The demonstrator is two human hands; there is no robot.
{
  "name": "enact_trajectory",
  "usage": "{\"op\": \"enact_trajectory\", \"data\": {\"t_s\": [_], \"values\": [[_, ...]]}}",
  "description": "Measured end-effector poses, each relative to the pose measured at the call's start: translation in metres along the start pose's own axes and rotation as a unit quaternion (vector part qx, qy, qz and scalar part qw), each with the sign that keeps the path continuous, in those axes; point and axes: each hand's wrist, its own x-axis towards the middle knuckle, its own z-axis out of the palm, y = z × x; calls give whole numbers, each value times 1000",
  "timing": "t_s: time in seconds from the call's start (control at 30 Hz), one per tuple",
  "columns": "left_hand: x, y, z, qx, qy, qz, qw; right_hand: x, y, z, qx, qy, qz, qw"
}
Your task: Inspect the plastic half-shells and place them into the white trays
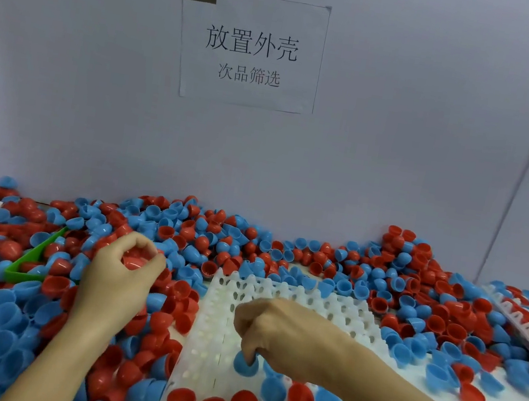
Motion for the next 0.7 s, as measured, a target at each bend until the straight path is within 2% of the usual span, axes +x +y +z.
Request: {"op": "enact_trajectory", "data": {"t_s": [0.13, 0.2, 0.27, 0.4, 0.57, 0.7], "values": [[2, -2, -6, 58, 15, 11, 998, -1, 1, 1, 10, -3, -22, 1000], [2, -1, -9, 121, 25, 36, 992, -1, 1, 0, 24, -16, -18, 999], [2, -1, -12, 209, 30, 57, 976, -2, 0, -1, 46, -29, -6, 998], [0, -4, -15, 351, 17, 39, 935, -6, -1, 2, 91, -25, 25, 995], [-1, -2, -13, 353, -12, 16, 935, -8, -2, 0, 121, -26, 60, 991], [-1, 1, -11, 336, -2, 41, 941, -9, -3, -1, 149, -48, 98, 983]]}}
